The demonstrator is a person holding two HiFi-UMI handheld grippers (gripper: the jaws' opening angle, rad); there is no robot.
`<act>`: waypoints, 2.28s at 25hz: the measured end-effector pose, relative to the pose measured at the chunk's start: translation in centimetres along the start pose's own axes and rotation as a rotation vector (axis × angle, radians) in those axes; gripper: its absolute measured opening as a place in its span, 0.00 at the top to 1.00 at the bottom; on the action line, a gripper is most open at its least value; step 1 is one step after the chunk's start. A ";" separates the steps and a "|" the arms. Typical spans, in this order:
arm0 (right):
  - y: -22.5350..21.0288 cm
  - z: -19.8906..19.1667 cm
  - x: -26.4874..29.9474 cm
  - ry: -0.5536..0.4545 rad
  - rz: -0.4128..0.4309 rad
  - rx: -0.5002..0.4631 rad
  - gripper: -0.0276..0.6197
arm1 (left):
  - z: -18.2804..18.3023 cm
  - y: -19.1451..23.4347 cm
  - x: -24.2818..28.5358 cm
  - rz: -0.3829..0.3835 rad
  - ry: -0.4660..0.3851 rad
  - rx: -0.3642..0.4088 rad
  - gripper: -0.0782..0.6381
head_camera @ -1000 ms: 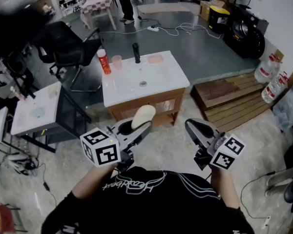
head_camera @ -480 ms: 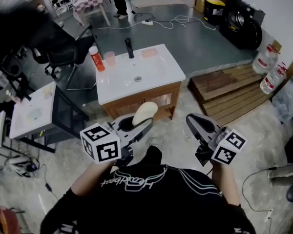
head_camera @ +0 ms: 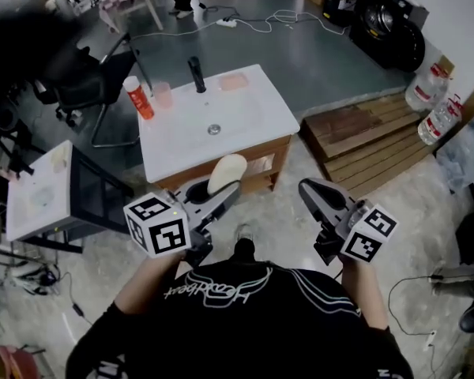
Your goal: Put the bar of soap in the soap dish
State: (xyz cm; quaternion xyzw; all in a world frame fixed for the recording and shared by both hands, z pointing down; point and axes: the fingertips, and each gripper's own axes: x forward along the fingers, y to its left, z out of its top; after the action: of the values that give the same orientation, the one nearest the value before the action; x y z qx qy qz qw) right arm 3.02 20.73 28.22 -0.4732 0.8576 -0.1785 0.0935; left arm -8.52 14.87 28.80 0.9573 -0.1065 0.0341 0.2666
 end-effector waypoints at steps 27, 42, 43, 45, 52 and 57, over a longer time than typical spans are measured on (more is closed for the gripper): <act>-22.6 4.7 19.9 0.029 -0.004 0.157 0.91 | 9.3 24.4 14.1 0.066 0.074 -0.038 0.71; -27.2 6.1 24.0 0.089 0.085 0.179 0.91 | 10.5 27.8 16.9 0.159 0.058 -0.075 0.71; -27.5 6.1 24.3 0.095 0.093 0.183 0.91 | 10.6 28.0 17.1 0.165 0.054 -0.078 0.71; -28.2 6.1 24.7 0.110 0.111 0.197 0.91 | 10.8 28.4 17.5 0.182 0.046 -0.084 0.71; -30.9 5.8 26.4 0.194 0.161 0.201 0.91 | 11.6 30.0 19.8 0.218 0.006 -0.078 0.71; -33.0 6.4 27.8 0.226 0.190 0.215 0.91 | 12.3 32.3 21.8 0.277 0.014 -0.032 0.71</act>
State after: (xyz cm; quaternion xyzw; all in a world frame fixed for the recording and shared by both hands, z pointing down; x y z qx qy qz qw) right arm 15.88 -20.30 35.61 -0.3543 0.8795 -0.3114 0.0632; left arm 5.69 -22.54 37.18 0.9288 -0.2362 0.0756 0.2753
